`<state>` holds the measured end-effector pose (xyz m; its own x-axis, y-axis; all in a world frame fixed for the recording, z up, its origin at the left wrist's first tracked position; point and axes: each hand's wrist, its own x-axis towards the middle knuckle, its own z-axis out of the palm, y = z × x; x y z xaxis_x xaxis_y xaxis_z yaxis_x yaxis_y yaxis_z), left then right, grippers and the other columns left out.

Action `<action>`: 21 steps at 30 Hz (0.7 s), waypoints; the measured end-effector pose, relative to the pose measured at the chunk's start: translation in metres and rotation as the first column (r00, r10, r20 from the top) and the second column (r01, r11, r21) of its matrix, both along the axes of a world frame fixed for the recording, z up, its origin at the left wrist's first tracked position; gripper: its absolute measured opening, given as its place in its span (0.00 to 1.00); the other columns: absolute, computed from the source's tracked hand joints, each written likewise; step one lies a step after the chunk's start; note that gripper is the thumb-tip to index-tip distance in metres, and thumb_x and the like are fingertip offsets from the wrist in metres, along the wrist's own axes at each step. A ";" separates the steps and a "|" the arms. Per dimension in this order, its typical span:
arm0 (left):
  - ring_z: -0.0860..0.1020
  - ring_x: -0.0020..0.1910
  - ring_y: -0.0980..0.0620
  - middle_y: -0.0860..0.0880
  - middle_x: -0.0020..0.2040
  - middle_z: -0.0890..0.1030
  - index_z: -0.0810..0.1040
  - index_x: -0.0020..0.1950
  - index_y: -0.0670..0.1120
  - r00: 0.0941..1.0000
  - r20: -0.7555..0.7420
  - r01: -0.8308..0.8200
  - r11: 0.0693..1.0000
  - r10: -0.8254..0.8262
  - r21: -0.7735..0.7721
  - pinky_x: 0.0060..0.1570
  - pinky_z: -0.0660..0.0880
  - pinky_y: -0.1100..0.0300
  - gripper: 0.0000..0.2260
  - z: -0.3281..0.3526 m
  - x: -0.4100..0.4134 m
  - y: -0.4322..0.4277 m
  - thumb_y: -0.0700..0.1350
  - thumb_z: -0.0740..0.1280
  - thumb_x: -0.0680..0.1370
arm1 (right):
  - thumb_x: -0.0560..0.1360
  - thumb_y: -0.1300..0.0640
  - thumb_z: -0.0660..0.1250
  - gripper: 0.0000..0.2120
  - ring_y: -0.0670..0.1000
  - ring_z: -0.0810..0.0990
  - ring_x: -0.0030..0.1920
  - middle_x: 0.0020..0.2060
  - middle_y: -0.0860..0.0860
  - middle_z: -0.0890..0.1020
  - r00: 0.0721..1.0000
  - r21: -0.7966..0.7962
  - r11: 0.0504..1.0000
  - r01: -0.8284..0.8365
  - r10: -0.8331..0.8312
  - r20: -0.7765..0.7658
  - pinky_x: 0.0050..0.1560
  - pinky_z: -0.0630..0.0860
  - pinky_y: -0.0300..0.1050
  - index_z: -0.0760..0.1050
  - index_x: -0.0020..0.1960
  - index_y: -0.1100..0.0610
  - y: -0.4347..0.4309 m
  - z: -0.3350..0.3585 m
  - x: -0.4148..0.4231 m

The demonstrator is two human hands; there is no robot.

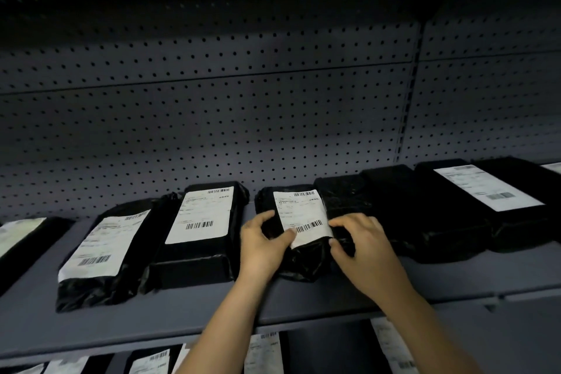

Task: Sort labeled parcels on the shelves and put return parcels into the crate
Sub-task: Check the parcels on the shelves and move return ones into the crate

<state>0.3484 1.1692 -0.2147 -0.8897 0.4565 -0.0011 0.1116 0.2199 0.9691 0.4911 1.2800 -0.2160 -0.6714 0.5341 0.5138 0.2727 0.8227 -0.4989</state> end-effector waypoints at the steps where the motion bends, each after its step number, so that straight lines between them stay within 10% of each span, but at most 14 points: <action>1: 0.78 0.54 0.54 0.50 0.57 0.77 0.75 0.59 0.53 1.000 0.026 0.004 0.999 -0.005 0.042 0.56 0.77 0.56 0.25 0.001 0.001 -0.001 0.45 0.79 0.66 | 0.73 0.59 0.70 0.12 0.45 0.69 0.53 0.52 0.46 0.78 1.000 -0.003 1.000 0.005 -0.005 0.005 0.54 0.66 0.36 0.79 0.57 0.54 0.000 0.001 0.000; 11: 0.83 0.47 0.60 0.51 0.49 0.85 0.76 0.62 0.48 0.991 0.084 0.053 0.891 -0.101 0.450 0.41 0.76 0.71 0.23 0.024 0.006 -0.022 0.30 0.73 0.71 | 0.78 0.48 0.65 0.18 0.41 0.71 0.61 0.57 0.37 0.74 0.996 -0.215 0.975 -0.047 0.031 -0.078 0.56 0.67 0.29 0.73 0.67 0.48 -0.008 0.019 -0.004; 21: 0.79 0.61 0.52 0.52 0.60 0.82 0.74 0.66 0.47 0.978 -0.050 0.177 0.680 -0.203 0.712 0.60 0.75 0.59 0.24 0.057 0.016 -0.048 0.32 0.69 0.72 | 0.76 0.54 0.68 0.30 0.40 0.76 0.62 0.64 0.40 0.75 0.886 -0.375 0.854 -0.361 0.189 -0.424 0.59 0.79 0.43 0.61 0.74 0.41 -0.038 0.058 -0.017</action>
<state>0.3643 1.1214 -0.1577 -0.7890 0.4919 0.3682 0.0407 -0.5561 0.8301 0.4738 1.2422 -0.1583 -0.6380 0.5787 0.5079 -0.2006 0.5119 -0.8353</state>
